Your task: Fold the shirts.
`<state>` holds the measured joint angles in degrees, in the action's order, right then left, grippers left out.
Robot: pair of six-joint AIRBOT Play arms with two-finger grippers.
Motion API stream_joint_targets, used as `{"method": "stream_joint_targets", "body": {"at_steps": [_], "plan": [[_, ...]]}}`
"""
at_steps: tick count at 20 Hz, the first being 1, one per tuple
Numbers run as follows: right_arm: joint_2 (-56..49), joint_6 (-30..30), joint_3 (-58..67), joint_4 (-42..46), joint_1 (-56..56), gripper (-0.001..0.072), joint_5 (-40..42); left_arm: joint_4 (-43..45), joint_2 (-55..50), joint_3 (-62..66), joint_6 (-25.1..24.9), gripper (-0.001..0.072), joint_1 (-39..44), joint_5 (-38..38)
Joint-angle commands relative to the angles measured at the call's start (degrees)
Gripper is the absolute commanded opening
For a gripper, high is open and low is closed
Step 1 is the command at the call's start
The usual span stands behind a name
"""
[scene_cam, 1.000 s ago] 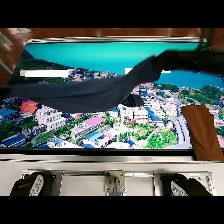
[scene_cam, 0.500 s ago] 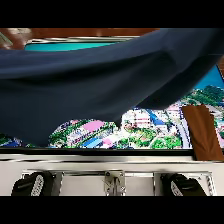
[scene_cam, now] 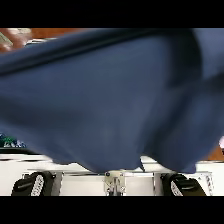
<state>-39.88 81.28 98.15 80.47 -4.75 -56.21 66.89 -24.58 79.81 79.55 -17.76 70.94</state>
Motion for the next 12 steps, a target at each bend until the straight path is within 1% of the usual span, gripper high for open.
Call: {"method": "stream_joint_targets", "body": {"at_steps": [1,3,5,7,8,10,12], "plan": [[-8.7,0.2,0.0,5.1,0.1,0.0055,-7.1,1.1,-0.2,-11.1,1.3,0.0043,-0.1,1.6],[-17.1,0.3,0.0,5.1,0.0,0.0054,-10.6,1.1,-1.2,-18.7,1.1,0.0044,-0.1,0.0],[-27.0,1.9,0.0,5.2,0.0,0.0055,-10.2,1.1,-3.3,-26.2,1.1,0.0044,-0.1,-5.5],[-37.2,3.8,0.0,5.1,0.0,0.0055,-5.1,1.0,-7.1,-31.8,1.1,0.0044,-0.1,-14.1],[-41.8,5.3,0.0,5.1,0.0,0.0054,-0.9,1.0,-9.6,-33.0,1.1,0.0045,-0.1,-17.5],[-48.7,10.9,0.0,5.0,0.0,0.0055,6.7,0.4,-15.7,-33.2,1.1,0.0045,-0.1,-21.8],[-53.5,16.5,0.0,3.7,0.0,0.0054,12.4,-3.5,-22.0,-33.2,1.1,0.0045,-0.1,-24.1]]}}
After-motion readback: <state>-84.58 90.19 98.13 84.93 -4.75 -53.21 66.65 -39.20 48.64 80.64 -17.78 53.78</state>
